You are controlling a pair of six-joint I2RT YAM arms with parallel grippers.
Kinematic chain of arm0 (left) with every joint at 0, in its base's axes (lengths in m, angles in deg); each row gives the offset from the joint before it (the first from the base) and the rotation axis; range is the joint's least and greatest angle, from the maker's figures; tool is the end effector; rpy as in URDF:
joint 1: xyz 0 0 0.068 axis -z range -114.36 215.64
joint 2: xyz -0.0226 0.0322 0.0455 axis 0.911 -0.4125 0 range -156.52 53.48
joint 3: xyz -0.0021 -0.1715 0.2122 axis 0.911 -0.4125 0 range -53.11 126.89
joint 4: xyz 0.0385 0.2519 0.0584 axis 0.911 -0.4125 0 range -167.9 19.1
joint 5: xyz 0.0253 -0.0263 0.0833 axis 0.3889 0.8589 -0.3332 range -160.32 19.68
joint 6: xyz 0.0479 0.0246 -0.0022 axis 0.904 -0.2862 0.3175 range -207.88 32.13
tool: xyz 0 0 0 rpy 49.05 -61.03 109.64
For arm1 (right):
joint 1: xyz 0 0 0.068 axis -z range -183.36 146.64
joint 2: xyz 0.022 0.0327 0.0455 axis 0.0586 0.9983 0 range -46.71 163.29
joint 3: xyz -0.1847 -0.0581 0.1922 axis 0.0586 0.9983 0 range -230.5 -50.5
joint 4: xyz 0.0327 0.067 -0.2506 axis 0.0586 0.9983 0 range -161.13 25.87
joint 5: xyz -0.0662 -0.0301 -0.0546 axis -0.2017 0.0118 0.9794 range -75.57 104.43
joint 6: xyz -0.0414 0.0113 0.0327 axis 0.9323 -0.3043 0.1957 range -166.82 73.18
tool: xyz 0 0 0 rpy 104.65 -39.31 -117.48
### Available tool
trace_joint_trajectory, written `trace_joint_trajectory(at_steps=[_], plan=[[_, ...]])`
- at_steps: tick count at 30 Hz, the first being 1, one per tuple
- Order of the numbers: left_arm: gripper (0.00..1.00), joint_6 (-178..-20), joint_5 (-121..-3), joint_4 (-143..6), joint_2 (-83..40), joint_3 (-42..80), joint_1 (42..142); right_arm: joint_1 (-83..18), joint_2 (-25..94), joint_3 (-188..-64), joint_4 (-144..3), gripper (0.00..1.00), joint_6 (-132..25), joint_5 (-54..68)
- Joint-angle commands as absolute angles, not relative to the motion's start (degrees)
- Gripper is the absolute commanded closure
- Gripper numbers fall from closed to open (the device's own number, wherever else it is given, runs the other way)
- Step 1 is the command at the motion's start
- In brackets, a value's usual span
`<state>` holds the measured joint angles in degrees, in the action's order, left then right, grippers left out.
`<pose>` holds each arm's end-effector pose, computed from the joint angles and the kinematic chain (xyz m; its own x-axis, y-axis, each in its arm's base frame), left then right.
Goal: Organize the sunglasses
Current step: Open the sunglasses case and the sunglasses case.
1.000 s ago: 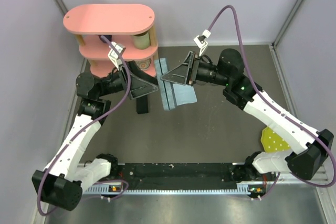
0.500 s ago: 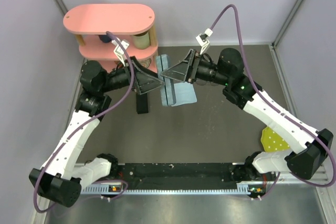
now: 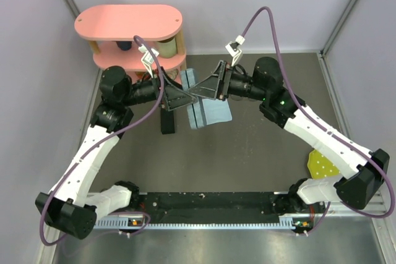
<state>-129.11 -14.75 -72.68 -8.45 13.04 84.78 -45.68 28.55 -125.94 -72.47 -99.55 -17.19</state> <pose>0.2074 -0.1031 0.4284 -0.6049 -0.1845 -0.7746 0.7515 0.1892 -0.6320 0.2108 0.2172 0.4323 -0.7528 0.2311 -0.6163 -0.5974 0.1534 0.7871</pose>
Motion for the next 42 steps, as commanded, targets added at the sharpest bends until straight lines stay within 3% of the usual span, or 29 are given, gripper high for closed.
trace_joint_trajectory(at_steps=[1,3,7,17,23,30,42], plan=[[0.23,-133.93,-11.00,-62.91,-8.58,10.17,84.28,-46.69,27.38,-129.17,-82.90,1.00,-103.24,-20.64],[0.38,-134.02,-10.39,-63.08,-8.05,9.91,82.96,-46.43,26.94,-128.99,-84.57,1.00,-103.86,-21.16],[0.53,-136.46,-8.36,-61.42,-6.99,8.07,79.27,-45.02,25.89,-126.28,-91.50,1.00,-109.20,-22.92],[0.66,-149.92,-5.99,-45.60,-6.55,1.65,76.89,-44.58,24.57,-122.84,-102.76,1.00,-114.14,-25.03],[0.74,-152.91,-5.46,-44.27,-6.82,0.94,76.27,-44.49,23.34,-120.82,-108.65,1.00,-115.28,-26.18],[0.99,-154.93,-4.84,-41.99,-6.82,-0.38,76.01,-44.49,21.67,-119.15,-114.89,1.00,-117.74,-26.70],[1.00,-162.29,-2.82,-34.01,-7.08,-1.08,75.92,-44.14,20.18,-117.30,-121.84,1.00,-120.38,-28.02]])
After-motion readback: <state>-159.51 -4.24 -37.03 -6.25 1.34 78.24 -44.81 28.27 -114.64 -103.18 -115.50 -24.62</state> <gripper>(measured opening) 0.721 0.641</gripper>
